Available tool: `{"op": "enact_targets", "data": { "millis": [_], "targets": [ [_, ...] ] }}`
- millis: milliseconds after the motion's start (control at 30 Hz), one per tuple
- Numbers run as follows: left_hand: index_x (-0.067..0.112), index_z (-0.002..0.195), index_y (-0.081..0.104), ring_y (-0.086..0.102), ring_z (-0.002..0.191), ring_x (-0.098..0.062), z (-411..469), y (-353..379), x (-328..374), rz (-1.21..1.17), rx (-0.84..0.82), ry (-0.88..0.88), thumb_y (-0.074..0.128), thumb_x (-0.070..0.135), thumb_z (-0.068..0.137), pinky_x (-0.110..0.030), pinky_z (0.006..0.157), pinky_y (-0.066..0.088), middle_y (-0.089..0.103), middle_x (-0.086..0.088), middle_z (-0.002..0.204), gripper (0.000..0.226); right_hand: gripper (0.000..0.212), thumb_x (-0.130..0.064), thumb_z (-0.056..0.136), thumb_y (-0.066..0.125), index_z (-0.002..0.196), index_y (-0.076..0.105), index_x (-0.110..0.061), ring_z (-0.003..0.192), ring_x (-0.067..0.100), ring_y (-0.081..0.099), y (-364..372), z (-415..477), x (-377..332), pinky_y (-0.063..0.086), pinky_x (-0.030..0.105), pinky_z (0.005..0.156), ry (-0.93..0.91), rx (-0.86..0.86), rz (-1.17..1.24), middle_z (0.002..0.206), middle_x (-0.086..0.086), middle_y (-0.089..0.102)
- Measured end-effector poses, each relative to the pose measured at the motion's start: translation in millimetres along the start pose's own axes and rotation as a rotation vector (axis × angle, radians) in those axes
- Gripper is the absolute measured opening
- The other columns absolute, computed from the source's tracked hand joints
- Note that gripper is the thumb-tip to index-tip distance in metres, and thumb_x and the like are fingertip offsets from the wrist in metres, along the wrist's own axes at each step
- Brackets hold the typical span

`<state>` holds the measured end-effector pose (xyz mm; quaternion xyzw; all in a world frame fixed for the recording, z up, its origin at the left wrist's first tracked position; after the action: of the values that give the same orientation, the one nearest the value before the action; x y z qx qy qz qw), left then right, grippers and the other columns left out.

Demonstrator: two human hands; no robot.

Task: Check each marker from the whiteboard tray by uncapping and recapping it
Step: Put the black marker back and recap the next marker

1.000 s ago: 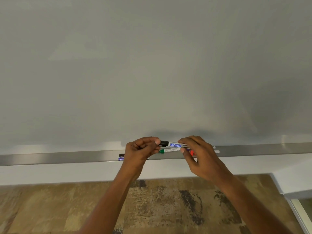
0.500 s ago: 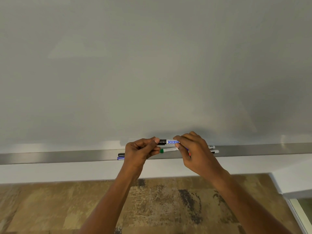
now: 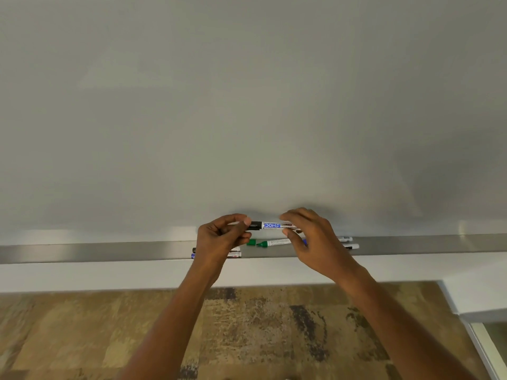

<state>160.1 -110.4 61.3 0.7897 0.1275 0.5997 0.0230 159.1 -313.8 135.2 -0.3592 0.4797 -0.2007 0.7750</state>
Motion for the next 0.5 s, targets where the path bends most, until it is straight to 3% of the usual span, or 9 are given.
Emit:
{"op": "enact_targets", "data": {
  "millis": [100,200,267,333,400,500],
  "targets": [
    [0.016,0.094,0.083,0.078,0.079,-0.018,6,-4,-12,0.219,-0.002,0.025,0.079,0.023,0.086,-0.023,0.070,0.062,0.082,-0.004,0.086,0.011,0.019,-0.014,0.096,0.060,0.113,0.068,-0.012,0.092,0.011,0.057,15,-7,16,0.050,0.023,0.081,0.020,-0.007,-0.034,0.106,-0.002,0.055],
    [0.023,0.096,0.083,0.072,0.082,0.000,15,-8,-22,0.590,-0.008,0.146,0.078,0.029,0.087,-0.005,0.070,0.050,0.080,0.010,0.092,0.012,0.020,-0.014,0.096,0.062,0.113,0.071,-0.010,0.088,0.009,0.052,40,-15,36,0.043,0.018,0.078,0.066,-0.039,-0.066,0.100,-0.001,0.055],
    [0.024,0.100,0.082,0.068,0.080,0.000,20,-6,-34,0.738,-0.027,0.200,0.079,0.024,0.087,0.000,0.070,0.044,0.078,0.008,0.096,0.013,0.021,-0.013,0.094,0.064,0.113,0.073,-0.010,0.093,0.012,0.050,56,-20,50,0.040,0.019,0.080,0.092,-0.055,-0.107,0.099,0.000,0.060],
    [0.022,0.102,0.082,0.065,0.084,-0.006,23,-1,-48,0.871,-0.065,0.233,0.078,0.022,0.088,-0.004,0.072,0.041,0.077,0.001,0.101,0.015,0.021,-0.013,0.093,0.065,0.112,0.074,-0.011,0.096,0.019,0.053,70,-25,62,0.045,0.027,0.079,0.124,-0.070,-0.142,0.100,0.002,0.065],
    [0.024,0.106,0.081,0.061,0.091,-0.016,27,7,-63,1.015,-0.126,0.276,0.075,0.027,0.089,-0.019,0.077,0.039,0.075,-0.003,0.104,0.018,0.021,-0.013,0.093,0.066,0.111,0.074,-0.012,0.098,0.023,0.055,83,-28,72,0.051,0.037,0.079,0.158,-0.087,-0.171,0.101,0.003,0.067],
    [0.025,0.113,0.078,0.056,0.102,-0.022,32,18,-82,1.166,-0.198,0.305,0.069,0.032,0.093,-0.027,0.081,0.043,0.071,-0.004,0.108,0.023,0.021,-0.012,0.093,0.065,0.111,0.075,-0.013,0.099,0.024,0.055,98,-30,85,0.050,0.040,0.082,0.201,-0.091,-0.209,0.102,0.002,0.069]
  ]
}}
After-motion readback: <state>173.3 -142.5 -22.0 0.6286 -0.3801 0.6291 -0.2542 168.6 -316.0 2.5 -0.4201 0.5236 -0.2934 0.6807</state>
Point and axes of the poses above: each hand's wrist, its own z-axis towards the middle knuckle, its own y-axis out of the palm, x = y × z, the point moved 10 cm from there along z, towards the middle knuckle
